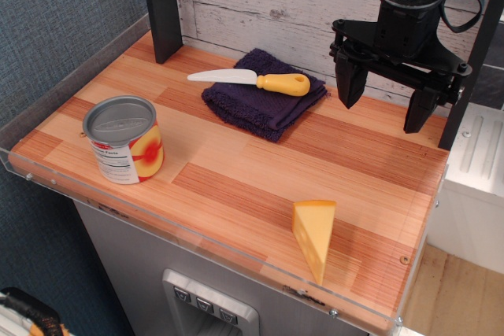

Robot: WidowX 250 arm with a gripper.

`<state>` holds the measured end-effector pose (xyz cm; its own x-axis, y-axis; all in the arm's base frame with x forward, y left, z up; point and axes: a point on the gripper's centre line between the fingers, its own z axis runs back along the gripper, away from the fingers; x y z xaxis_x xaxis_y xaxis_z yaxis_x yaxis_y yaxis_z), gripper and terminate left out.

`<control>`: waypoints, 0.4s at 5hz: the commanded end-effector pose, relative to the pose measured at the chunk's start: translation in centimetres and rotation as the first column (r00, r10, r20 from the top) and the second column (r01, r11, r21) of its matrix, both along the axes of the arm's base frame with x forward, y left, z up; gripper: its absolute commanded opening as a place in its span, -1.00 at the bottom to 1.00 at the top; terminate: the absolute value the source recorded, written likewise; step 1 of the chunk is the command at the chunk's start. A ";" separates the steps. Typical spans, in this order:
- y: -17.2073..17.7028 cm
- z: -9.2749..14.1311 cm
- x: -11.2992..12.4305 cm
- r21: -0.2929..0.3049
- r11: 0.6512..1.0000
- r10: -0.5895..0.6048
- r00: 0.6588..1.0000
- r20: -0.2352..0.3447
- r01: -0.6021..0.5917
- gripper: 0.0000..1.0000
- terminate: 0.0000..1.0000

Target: Pick up the knife and place it on the left of the can

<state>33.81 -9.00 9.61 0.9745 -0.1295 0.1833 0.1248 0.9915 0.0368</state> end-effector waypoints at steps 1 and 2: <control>0.0 0.0 0.0 0.000 1.000 0.000 1.000 0.000 0.000 1.00 -1.00; 1.8 -1.0 1.0 -0.012 0.978 -0.211 0.975 -0.073 0.210 1.00 -1.00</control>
